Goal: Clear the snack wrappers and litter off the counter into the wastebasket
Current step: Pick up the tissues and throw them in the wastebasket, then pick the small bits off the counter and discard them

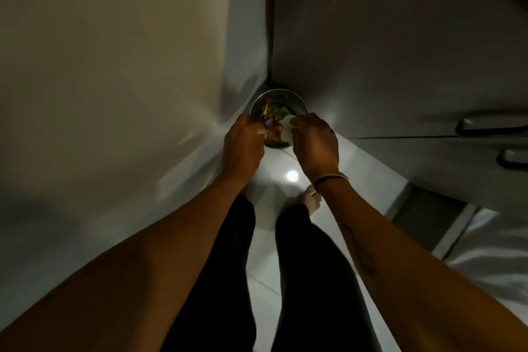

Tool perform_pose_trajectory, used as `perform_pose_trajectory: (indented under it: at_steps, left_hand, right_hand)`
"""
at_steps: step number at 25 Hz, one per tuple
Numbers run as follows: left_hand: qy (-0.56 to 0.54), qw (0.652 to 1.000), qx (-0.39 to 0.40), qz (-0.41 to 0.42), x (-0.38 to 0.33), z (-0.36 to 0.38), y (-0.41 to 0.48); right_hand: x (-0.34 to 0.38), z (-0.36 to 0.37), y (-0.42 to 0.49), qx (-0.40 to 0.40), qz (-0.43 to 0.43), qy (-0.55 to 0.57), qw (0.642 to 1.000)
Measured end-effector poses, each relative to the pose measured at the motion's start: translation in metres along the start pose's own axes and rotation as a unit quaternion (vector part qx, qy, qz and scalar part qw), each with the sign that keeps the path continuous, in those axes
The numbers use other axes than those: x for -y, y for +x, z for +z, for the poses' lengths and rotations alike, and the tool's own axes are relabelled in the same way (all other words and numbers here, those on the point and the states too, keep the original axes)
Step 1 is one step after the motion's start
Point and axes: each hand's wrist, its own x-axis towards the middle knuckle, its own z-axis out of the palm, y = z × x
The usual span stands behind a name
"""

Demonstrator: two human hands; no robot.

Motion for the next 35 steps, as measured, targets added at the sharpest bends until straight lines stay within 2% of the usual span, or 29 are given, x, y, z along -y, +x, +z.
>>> perform_pose_trajectory:
  at_steps: [2, 5, 7, 10, 12, 14, 18, 21, 23, 27, 30, 32, 35]
  left_hand:
    - [-0.026, 1.0, 0.011, -0.012, 0.006, 0.037, 0.039]
    - [0.015, 0.995, 0.095, -0.011, 0.023, 0.071, 0.079]
    - [0.016, 0.992, 0.125, -0.021, 0.038, 0.076, 0.079]
    - [-0.039, 0.992, 0.12, -0.027, 0.052, 0.057, 0.046]
    - [-0.035, 0.99, 0.131, -0.029, 0.054, 0.042, 0.012]
    - [0.008, 0.991, 0.134, 0.006, 0.037, 0.021, -0.022]
    - [0.097, 0.982, 0.078, 0.144, -0.035, -0.032, -0.061]
    - [0.139, 0.974, 0.041, 0.173, -0.098, -0.08, -0.07]
    - [0.12, 0.971, -0.007, 0.206, -0.133, -0.112, -0.076]
    - [0.075, 0.942, -0.129, 0.301, -0.199, -0.166, -0.074]
    - [0.061, 0.908, -0.179, 0.374, -0.261, -0.189, -0.054]
    - [0.066, 0.892, -0.179, 0.409, -0.307, -0.194, -0.045]
    - [0.1, 0.895, -0.099, 0.423, -0.364, -0.183, -0.041]
  right_hand:
    - [-0.016, 0.037, 0.04, 0.003, 0.022, 0.017, 1.0]
    - [-0.038, 0.074, 0.075, 0.071, 0.04, 0.05, 0.995]
    - [-0.053, 0.082, 0.072, 0.057, 0.067, 0.069, 0.994]
    - [-0.061, 0.058, 0.03, -0.018, 0.133, 0.111, 0.985]
    - [-0.058, 0.035, -0.01, 0.005, 0.135, 0.124, 0.983]
    - [-0.046, 0.001, -0.048, 0.008, 0.111, 0.099, 0.989]
    - [-0.008, -0.069, -0.1, -0.135, 0.026, 0.006, 0.991]
    - [0.021, -0.12, -0.113, -0.193, 0.016, -0.027, 0.981]
    - [0.035, -0.16, -0.118, -0.24, -0.007, -0.036, 0.97]
    - [0.057, -0.245, -0.132, -0.394, -0.033, 0.031, 0.918]
    - [0.049, -0.307, -0.132, -0.489, -0.013, 0.06, 0.87]
    - [0.027, -0.343, -0.132, -0.485, 0.045, 0.056, 0.872]
    - [-0.011, -0.373, -0.127, -0.385, 0.117, 0.071, 0.913]
